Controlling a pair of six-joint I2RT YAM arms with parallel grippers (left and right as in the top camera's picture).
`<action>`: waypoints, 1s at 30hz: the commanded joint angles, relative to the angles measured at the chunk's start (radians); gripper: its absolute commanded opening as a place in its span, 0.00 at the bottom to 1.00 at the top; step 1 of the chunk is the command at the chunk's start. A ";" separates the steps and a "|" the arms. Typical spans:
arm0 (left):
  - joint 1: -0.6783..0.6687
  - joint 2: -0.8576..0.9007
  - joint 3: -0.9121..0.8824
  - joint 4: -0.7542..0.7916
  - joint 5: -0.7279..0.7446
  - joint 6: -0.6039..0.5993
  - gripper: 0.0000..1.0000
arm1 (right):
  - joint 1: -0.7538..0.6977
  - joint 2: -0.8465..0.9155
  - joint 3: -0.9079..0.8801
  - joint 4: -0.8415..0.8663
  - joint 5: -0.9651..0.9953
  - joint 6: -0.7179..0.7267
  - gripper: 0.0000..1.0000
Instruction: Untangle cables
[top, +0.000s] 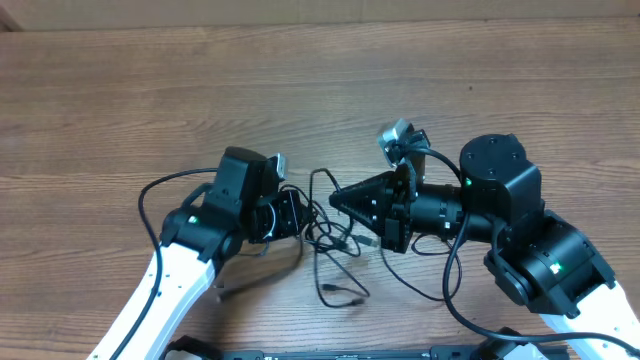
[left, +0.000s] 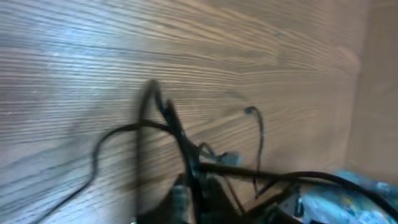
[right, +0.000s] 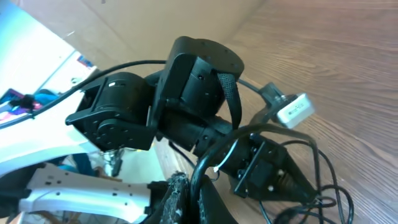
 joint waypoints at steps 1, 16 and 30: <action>0.015 0.018 0.011 -0.025 -0.054 -0.015 0.04 | -0.003 -0.023 0.013 -0.034 0.193 -0.023 0.04; 0.340 -0.399 0.013 -0.223 -0.160 0.030 0.04 | -0.364 0.018 0.006 -0.436 1.172 0.387 0.04; 0.591 -0.681 0.013 -0.055 -0.463 -0.008 0.04 | -0.862 0.069 0.006 -0.428 0.868 0.372 0.04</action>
